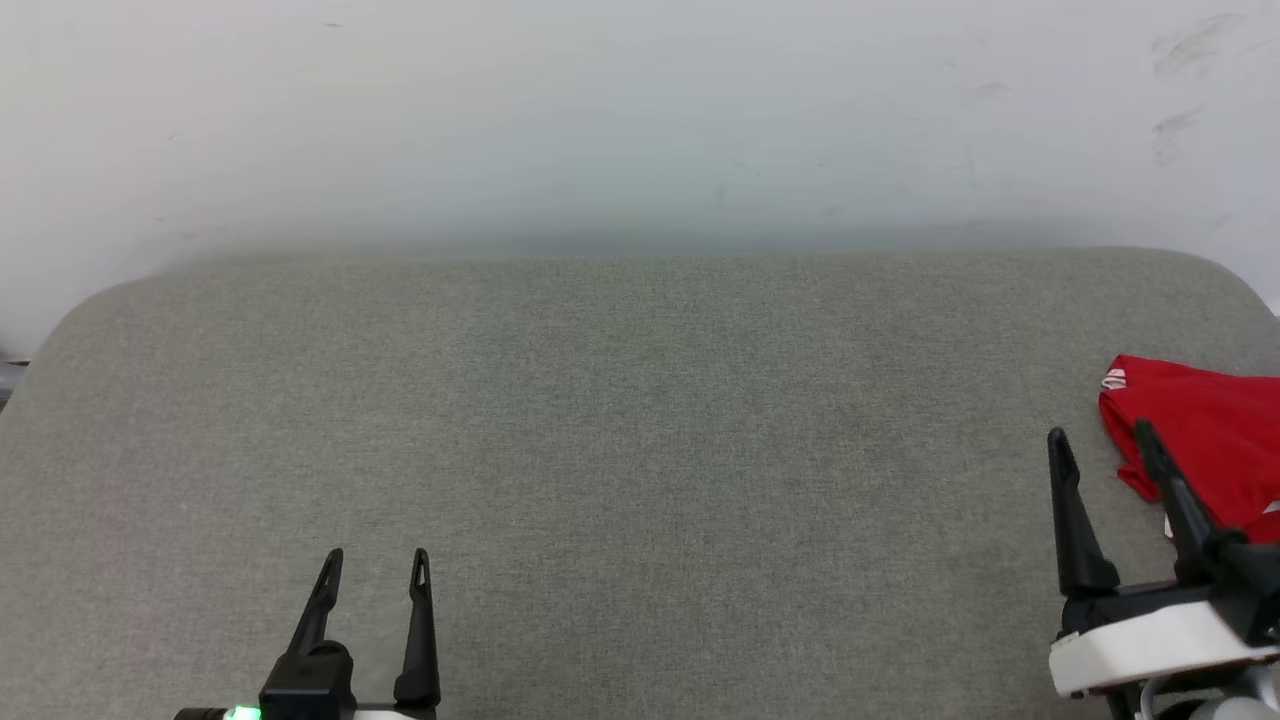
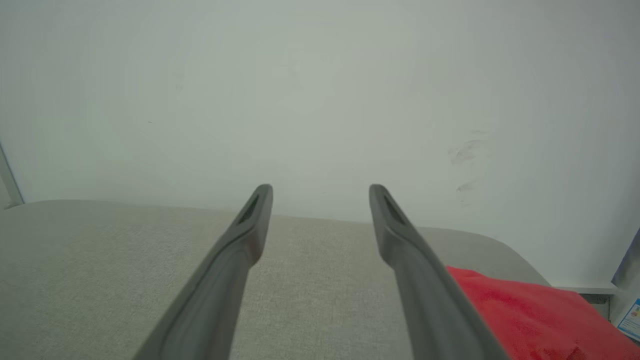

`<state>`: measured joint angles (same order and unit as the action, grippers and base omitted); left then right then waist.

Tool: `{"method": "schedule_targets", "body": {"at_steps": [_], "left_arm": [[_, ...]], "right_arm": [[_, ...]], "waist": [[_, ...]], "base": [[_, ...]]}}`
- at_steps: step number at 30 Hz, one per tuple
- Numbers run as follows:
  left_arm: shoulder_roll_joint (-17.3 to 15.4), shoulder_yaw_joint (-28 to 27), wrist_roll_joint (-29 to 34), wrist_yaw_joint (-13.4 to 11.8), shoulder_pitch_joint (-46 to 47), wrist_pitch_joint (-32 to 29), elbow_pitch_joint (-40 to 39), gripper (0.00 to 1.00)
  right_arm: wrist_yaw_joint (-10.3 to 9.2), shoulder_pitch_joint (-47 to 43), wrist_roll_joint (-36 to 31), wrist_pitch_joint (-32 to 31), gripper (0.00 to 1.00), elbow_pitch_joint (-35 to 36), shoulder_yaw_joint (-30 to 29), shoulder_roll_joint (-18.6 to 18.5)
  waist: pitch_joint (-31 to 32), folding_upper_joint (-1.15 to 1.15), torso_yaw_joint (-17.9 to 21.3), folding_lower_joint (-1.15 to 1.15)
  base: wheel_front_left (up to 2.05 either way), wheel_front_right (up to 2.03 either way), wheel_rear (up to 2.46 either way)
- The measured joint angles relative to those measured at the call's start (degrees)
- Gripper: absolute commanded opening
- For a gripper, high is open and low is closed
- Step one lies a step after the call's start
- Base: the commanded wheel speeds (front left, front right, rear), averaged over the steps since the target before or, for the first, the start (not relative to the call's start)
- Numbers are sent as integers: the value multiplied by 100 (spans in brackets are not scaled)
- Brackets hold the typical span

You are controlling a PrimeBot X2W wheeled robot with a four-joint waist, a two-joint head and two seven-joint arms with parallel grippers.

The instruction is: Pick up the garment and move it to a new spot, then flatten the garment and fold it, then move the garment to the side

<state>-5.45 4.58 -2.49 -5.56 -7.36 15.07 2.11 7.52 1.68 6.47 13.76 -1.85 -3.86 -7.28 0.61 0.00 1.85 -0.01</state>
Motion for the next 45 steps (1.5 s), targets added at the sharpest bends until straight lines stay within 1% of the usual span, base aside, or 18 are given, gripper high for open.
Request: {"method": "schedule_targets", "body": {"at_steps": [4, 11, 25, 26, 31, 34, 45], "left_arm": [[-14, -46, -22, 96, -30, 0, 75, 100], [16, -80, -20, 155, -40, 0, 77, 100], [71, -153, -22, 258, -83, 0, 34, 100], [75, -162, -30, 292, -83, 0, 29, 0], [79, -134, -58, 301, -154, -41, 292, 0], [86, -158, -389, 309, -154, -140, 364, 0], [104, -308, -1656, 468, 19, -437, 489, 0]], "right_arm": [[0, -344, 18, 10, 100, -25, -22, 168], [0, -794, -14, 42, 100, -85, 4, 338], [0, -988, -49, 90, 100, -75, 99, 409], [0, -988, -49, 90, 0, -76, 104, 409], [1, -1024, -26, 73, 0, -322, 116, 410], [1, -1022, 298, 12, 0, -364, 124, 409], [1, -894, 1585, -260, 0, -492, 122, 398]], "waist": [[43, 0, -36, 0], [139, 0, -77, 0], [201, 0, -95, 1], [202, 0, -94, 1], [203, 0, -94, 1], [196, 0, -97, 1], [170, 0, -104, 2]], "base": [[0, 0, 0], [0, 0, 0], [0, 0, 0], [0, 0, 0], [0, 0, 0], [0, 0, 0], [0, 0, 0]]}}
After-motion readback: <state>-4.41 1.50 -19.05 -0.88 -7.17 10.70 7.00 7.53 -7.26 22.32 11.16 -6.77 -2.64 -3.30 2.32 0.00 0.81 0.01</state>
